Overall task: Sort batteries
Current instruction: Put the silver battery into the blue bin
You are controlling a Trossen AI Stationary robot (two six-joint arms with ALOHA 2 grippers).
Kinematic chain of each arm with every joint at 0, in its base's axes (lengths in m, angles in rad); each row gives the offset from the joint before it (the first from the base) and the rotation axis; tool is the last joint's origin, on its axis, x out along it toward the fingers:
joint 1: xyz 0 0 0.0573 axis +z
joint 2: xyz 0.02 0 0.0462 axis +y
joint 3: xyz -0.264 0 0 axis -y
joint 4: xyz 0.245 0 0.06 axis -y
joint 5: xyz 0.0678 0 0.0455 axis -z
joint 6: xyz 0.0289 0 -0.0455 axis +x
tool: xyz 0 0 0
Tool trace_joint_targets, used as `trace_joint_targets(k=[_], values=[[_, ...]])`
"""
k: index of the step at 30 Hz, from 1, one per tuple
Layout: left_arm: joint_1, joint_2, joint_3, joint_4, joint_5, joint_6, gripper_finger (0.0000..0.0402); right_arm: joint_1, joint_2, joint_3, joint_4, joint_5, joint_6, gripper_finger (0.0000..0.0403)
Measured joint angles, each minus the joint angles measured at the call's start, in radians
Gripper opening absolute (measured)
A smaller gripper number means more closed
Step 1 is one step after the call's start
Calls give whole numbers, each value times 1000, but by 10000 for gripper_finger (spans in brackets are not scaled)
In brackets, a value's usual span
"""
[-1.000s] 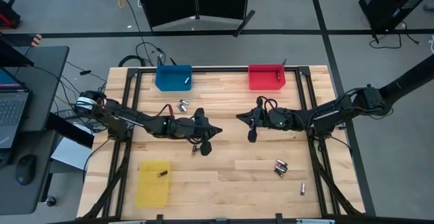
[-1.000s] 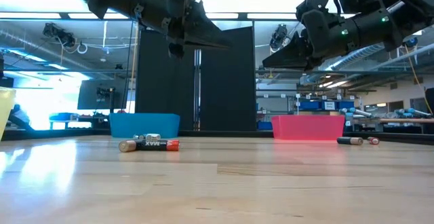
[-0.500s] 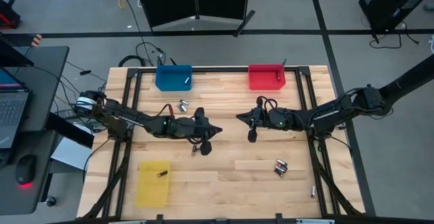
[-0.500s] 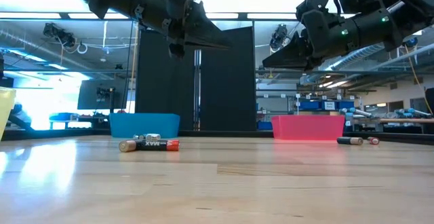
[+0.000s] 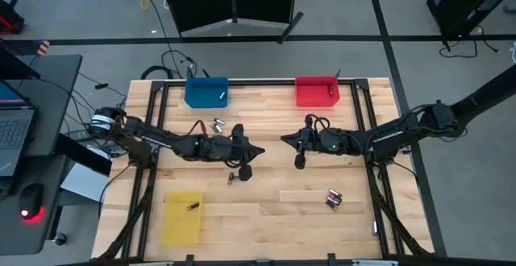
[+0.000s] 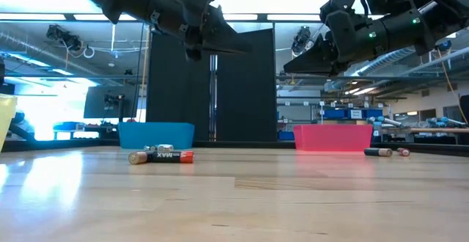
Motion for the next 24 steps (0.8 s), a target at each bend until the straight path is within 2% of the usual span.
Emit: trace_joint_targets(k=[9, 24], values=[[26, 0, 0, 0, 40, 26, 5, 0, 0, 0, 0, 0, 0, 27], [26, 0, 0, -1, 47, 87, 5, 0, 0, 0, 0, 0, 0, 29]])
